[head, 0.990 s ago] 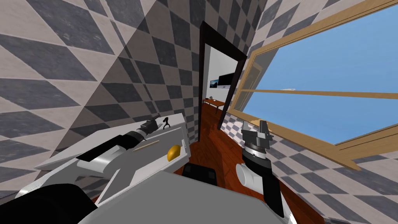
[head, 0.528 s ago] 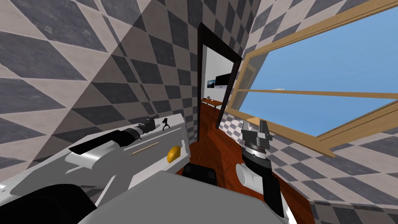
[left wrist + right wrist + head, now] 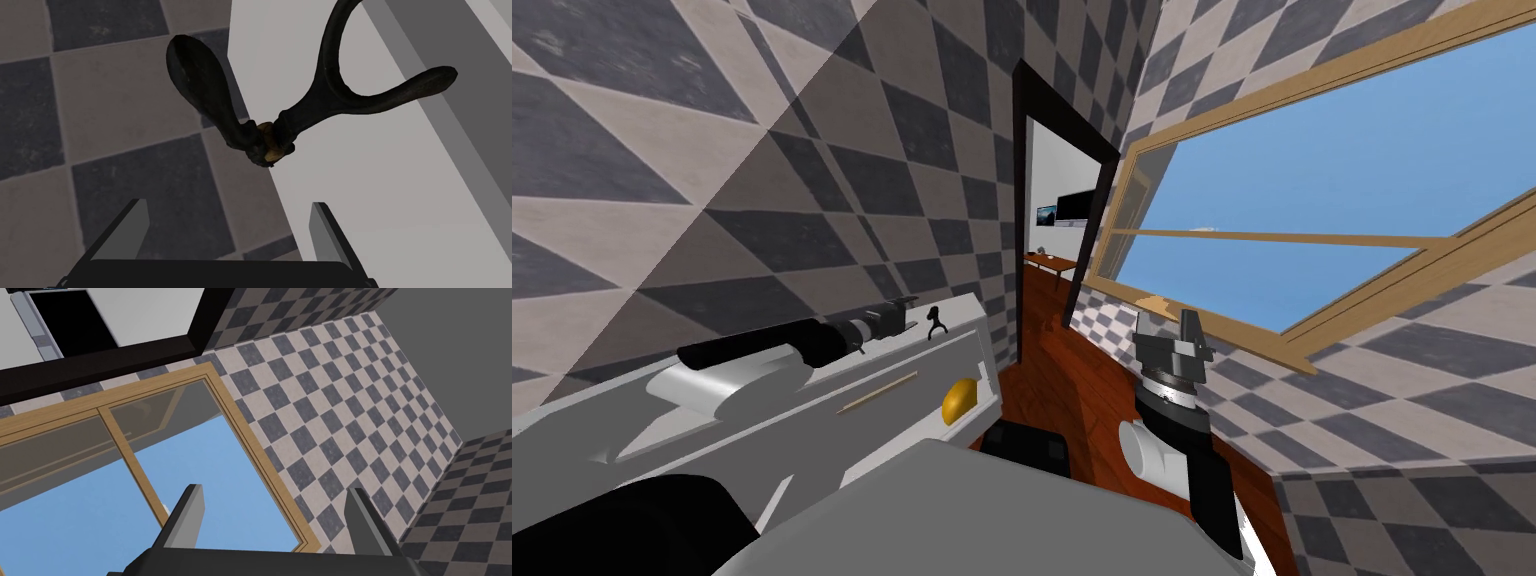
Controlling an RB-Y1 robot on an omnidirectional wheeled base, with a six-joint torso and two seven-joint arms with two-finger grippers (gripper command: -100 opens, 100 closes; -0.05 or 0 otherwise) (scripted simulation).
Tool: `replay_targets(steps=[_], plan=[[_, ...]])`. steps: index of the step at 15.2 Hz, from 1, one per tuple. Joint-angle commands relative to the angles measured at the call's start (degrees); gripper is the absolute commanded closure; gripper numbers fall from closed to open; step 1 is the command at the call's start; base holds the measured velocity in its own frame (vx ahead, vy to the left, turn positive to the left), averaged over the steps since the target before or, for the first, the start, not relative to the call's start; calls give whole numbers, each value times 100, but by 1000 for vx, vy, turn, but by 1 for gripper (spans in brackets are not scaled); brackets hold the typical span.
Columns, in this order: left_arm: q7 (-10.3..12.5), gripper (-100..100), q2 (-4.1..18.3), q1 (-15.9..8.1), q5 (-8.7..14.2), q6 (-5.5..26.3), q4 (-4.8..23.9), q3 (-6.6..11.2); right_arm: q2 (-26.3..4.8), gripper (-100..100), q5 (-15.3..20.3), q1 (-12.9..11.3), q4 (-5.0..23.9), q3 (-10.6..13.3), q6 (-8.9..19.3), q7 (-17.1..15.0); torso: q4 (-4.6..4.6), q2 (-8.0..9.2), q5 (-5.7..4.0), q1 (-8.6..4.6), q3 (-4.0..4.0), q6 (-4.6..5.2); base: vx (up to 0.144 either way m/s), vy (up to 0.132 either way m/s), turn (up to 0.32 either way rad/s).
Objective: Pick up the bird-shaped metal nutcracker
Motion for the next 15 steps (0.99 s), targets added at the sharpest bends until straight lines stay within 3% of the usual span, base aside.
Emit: replay_targets(steps=[1,2,4,5,7,8,10,11,13,14,15], plan=[[6,-100,99,44,168,227,6,98,0,0,0,0,0,0,0,0,0,0,0,0,0,0,-17,48,-75],[21,-100,339,149,366,396,33,335,0,0,0,1,0,0,0,0,0,-2,0,-3,-1,-3,-25,58,-130],[21,-100,360,149,495,562,33,345,0,0,0,0,0,0,0,0,0,-1,0,-1,-1,0,-19,52,-116],[34,-100,611,253,710,718,60,586,0,0,0,1,0,0,0,0,0,-3,0,-5,-2,-3,-19,43,-148],[34,-100,616,253,817,893,60,589,0,0,0,0,0,0,0,0,-1,-3,-1,-6,-2,0,-20,48,-112],[48,-100,864,355,1021,1063,87,829,0,0,0,1,0,0,0,0,-1,-5,-1,-7,-2,-3,-16,48,-156],[48,-100,865,355,1135,1219,87,829,0,0,0,0,0,0,0,0,-1,-6,-1,-4,-3,-1,-16,54,-99],[61,-100,1107,454,1363,1393,113,1063,0,0,0,1,0,0,0,0,-1,-6,0,-5,-3,-4,-21,49,-156],[61,-100,1107,454,1445,1539,113,1063,0,0,0,0,0,0,0,0,-1,-5,-1,-4,-3,-1,-21,54,-104],[74,-100,1341,552,1673,1717,139,1291,0,0,0,1,0,0,0,0,-1,-5,0,-5,-3,-4,-16,44,-122],[74,-100,1341,552,1748,1825,139,1291,0,0,0,0,0,0,0,0,-1,-6,-2,-7,-4,0,-14,53,-148]])
